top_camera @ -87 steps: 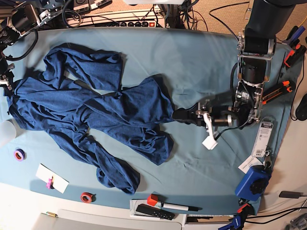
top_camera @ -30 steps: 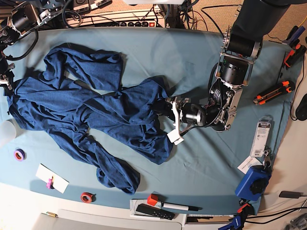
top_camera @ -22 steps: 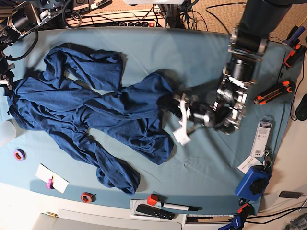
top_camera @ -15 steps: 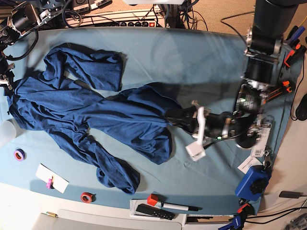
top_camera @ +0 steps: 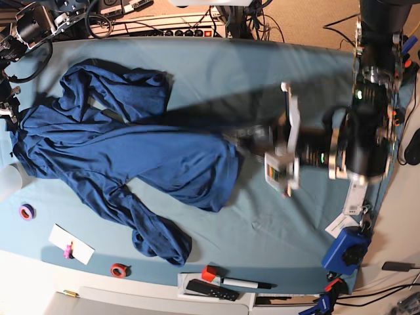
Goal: Layout the t-shirt on the table in an organized manner, then fold the t-shirt properly
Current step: 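Pull the held fabric with the left gripper toward the left arm's side, then drag the held fabric with the left gripper toward the table edge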
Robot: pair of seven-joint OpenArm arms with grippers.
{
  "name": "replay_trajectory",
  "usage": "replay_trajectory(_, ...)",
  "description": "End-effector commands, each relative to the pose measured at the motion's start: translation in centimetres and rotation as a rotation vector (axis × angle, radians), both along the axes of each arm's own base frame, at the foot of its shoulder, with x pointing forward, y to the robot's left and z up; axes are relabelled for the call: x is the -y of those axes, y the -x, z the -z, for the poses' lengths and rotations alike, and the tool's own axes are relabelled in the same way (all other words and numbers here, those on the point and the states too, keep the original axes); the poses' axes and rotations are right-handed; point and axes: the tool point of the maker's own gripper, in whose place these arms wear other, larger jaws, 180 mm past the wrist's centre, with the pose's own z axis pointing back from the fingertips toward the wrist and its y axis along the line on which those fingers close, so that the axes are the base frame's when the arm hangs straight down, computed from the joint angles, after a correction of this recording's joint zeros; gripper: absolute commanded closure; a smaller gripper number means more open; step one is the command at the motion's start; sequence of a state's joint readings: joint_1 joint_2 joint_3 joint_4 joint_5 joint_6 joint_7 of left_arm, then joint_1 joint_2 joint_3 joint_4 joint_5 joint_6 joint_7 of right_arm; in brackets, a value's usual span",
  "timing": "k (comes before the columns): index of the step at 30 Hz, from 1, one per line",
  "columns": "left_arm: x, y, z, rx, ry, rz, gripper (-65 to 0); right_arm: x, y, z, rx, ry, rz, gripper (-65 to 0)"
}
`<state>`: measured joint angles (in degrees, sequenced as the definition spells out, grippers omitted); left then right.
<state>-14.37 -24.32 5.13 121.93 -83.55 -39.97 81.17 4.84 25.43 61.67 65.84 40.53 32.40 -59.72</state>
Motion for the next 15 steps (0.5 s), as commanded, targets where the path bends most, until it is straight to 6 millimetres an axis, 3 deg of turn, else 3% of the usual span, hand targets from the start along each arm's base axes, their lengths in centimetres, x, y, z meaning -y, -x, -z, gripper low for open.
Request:
replay_trajectory(1,0.3,1.2,-1.5,0.055,0.03,0.027,0.0,1.2,-0.7,-2.5,0.058,0.047,0.006,0.0)
replay_trajectory(4,0.7,3.0,-1.6,0.17,-0.008,-0.007,0.0,1.2,-0.7,-2.5,0.058,0.048,0.006,0.0)
replay_trajectory(11,0.2,1.3,-1.0,0.195,-0.012,-0.148,0.0,1.2,-0.7,-2.3,0.049,0.053,0.003,0.0)
replay_trajectory(15,-1.0,-0.4,-2.0,0.209,0.018,-0.246,0.0,0.9,-1.0,-2.2,0.043,0.058,-0.01,0.0)
